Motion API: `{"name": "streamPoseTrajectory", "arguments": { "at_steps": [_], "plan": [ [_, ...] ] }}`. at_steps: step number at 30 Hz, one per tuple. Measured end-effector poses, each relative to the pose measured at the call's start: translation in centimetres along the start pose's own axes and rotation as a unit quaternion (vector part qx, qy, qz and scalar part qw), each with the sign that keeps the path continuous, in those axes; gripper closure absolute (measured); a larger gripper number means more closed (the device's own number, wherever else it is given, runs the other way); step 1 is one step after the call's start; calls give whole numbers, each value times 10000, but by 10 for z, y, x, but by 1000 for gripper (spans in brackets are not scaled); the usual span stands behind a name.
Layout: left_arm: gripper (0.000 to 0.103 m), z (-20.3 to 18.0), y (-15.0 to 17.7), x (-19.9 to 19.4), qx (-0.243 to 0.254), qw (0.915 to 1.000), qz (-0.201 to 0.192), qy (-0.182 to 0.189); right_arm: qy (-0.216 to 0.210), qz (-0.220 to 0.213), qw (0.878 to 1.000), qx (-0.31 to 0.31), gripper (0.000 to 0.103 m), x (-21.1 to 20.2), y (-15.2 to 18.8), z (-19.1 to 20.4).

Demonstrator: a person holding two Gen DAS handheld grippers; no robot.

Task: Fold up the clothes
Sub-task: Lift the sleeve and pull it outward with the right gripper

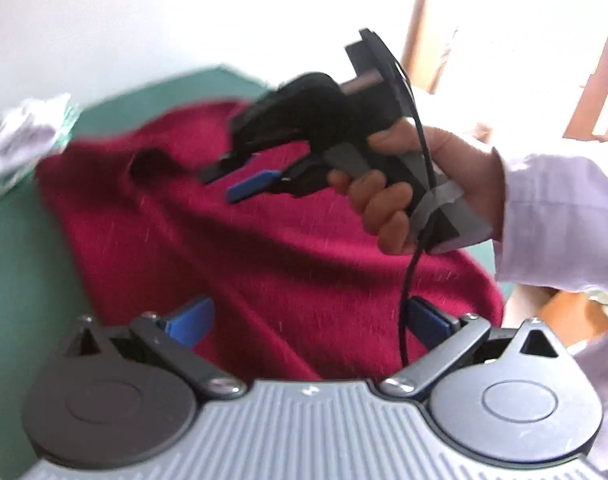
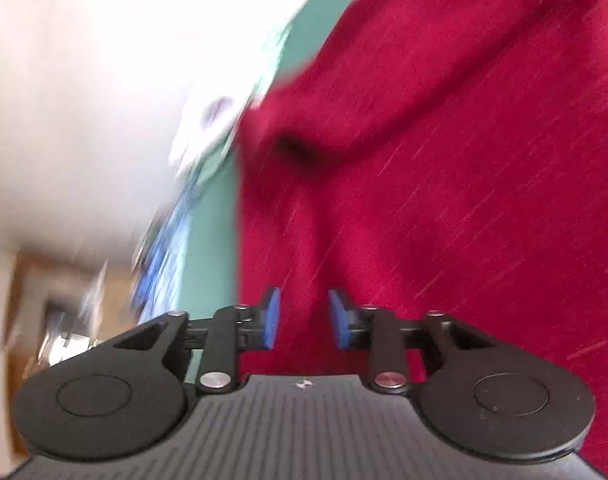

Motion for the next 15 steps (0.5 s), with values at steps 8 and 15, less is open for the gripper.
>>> {"name": "streamPoseTrajectory", "arguments": {
  "at_steps": [8,15],
  "plan": [
    [2,76,-66,4,-50,9979,-627,150,901,-2101,9703,798,44,-123,-53,-47],
    [7,148,-170,59,-405,9969,-608,-302,1626,-2363,9554,704,48,-126,-102,-83]
  ]
}}
Point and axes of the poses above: each gripper's, at about its wrist camera, not at the fingertips, and x roughly the way its jaws point, z to its left, y to its underside, the point moved 6 cm from there along x, roughly the way its jaws point, and after that the axes turned 5 degrees about -x, right-handed, at the moved point
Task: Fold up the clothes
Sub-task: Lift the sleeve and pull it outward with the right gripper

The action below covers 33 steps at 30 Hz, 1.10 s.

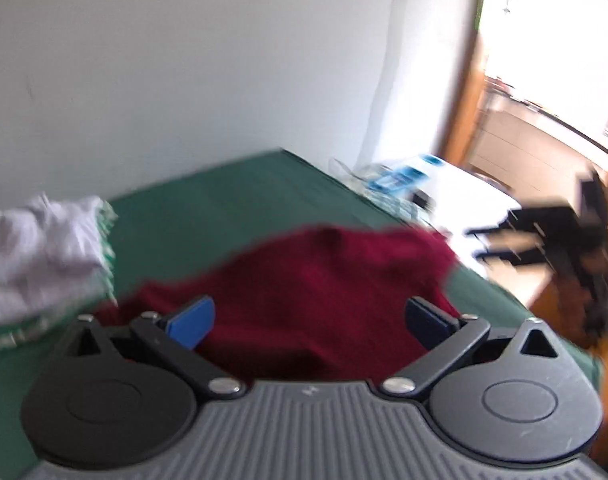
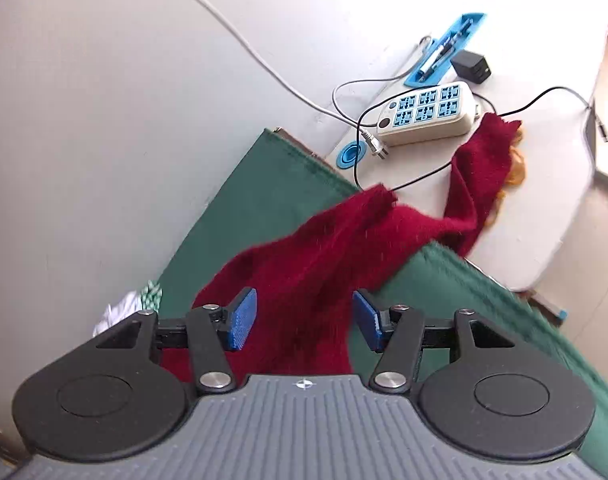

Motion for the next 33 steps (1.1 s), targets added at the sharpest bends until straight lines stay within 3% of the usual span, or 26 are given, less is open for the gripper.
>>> {"name": "streamPoseTrajectory", "arguments": {
  "at_steps": [1,2,3,5,7,12,14,16,18,20,22,23,24,26,33],
  "plan": [
    [11,5,-12,10,-108,9999,1,-2,32,-8,10000,73,50,11,-6,-3],
    [29,9,-21,22,-271,9996,20,45,60,-15,9999,150,51,22,-11,-7],
    [35,11,-26,33,-518,9986,71,84,100,-12,9997,239,53,33,-16,-13],
    [35,12,-32,61,-955,9949,185,256,305,24,9986,429,53,51,-24,-25],
    [35,4,-30,87,-1029,9936,289,359,372,53,9974,618,55,66,-31,-32],
    [34,-40,-3,151,-372,9966,676,286,33,-42,9986,517,57,84,-42,-34],
    [32,-45,11,177,-359,9945,948,276,-29,-5,9982,603,63,93,-42,-40],
    [32,-42,24,198,-460,9915,1192,233,-90,-34,9981,607,78,98,-42,-44],
    [19,-45,28,201,-360,9936,1047,215,-94,-65,9989,446,91,99,-42,-47],
    [12,-50,30,202,-348,9934,1057,291,-125,-105,9990,418,94,98,-42,-50],
    [13,-55,31,200,-270,9934,1059,343,-169,-300,9989,313,98,91,-46,-47],
    [27,-59,30,199,-215,9935,1041,417,-247,-422,9986,198,98,85,-49,-42],
    [50,-62,28,199,-179,9934,1029,466,-358,-518,9979,161,99,79,-52,-37],
    [65,-60,27,199,-228,9932,1019,507,-736,-670,9947,268,99,68,-59,-25],
    [65,-34,18,195,-870,9900,881,680,-2260,-666,9706,498,99,46,-81,32]
  ]
}}
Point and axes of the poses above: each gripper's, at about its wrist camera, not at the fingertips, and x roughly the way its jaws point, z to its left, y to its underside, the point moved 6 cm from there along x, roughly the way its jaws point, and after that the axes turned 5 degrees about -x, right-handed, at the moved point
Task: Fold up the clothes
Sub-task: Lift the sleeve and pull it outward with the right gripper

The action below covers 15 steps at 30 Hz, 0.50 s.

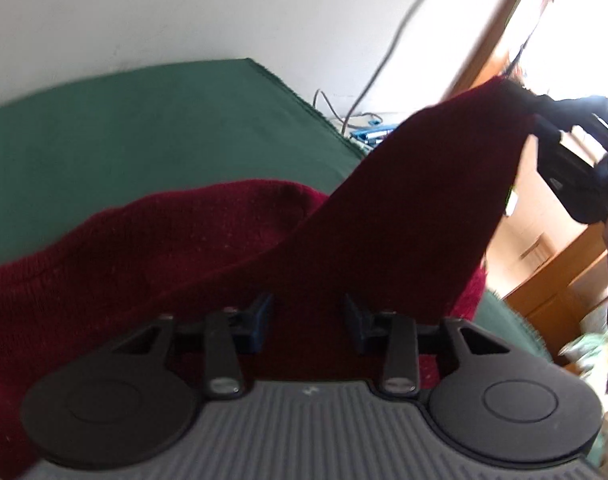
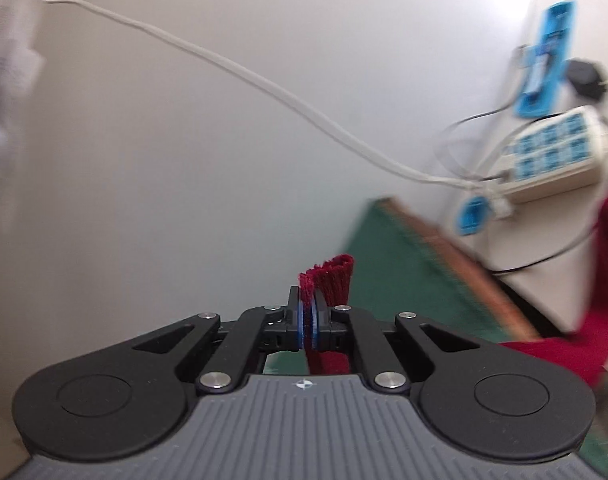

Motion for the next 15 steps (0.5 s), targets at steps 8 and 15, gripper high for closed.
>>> {"name": "streamPoseTrajectory", "arguments": {
  "at_steps": [8,15],
  "plan": [
    [52,36,-10,-32,-359,9987,-353,-9,-1021,124,9945,211,99,23,-9,74],
    [57,37,-20,-15,-511,9969,-483,357,-1486,146,9886,196,99,37,-10,140]
  ]
}}
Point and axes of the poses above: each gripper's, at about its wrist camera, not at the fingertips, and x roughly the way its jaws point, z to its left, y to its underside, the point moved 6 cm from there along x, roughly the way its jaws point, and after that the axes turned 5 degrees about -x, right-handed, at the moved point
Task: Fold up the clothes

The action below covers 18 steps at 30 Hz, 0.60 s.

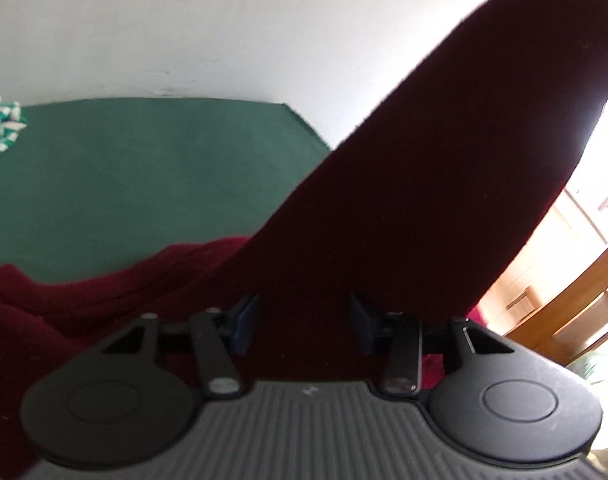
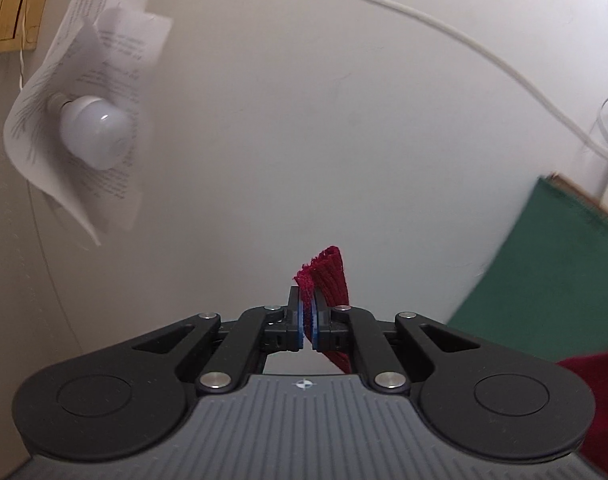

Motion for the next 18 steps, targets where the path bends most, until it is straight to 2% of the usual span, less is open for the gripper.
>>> {"name": "streamPoseTrajectory", "arguments": {
  "at_steps": [2,5,10,13,14,15,17,18],
  "plan": [
    [55,-8,-3,4,13,9998,-56,165,-79,-3,10000,43,99,5,6,16],
    [39,-17,-10,5,209,9993,-106,280,-167,7,9996,-214,99,13,15,43],
    [36,-14,-14,6,515,9982,106,293,-199,252,9985,-451,99,37,40,64],
    [45,-7,-12,-5,808,9965,115,185,-177,376,9983,-398,99,47,56,63],
    [54,-3,-10,-9,925,9956,148,83,-177,430,9983,-363,99,50,61,63],
    [76,2,-8,-13,1022,9946,186,-6,-182,491,9981,-336,99,52,66,63],
    [87,15,-3,-21,1019,9943,277,-115,-182,610,9975,-301,99,59,77,64],
    [103,19,-1,-25,1056,9939,255,-184,-201,657,9972,-285,99,62,81,65]
  ]
}}
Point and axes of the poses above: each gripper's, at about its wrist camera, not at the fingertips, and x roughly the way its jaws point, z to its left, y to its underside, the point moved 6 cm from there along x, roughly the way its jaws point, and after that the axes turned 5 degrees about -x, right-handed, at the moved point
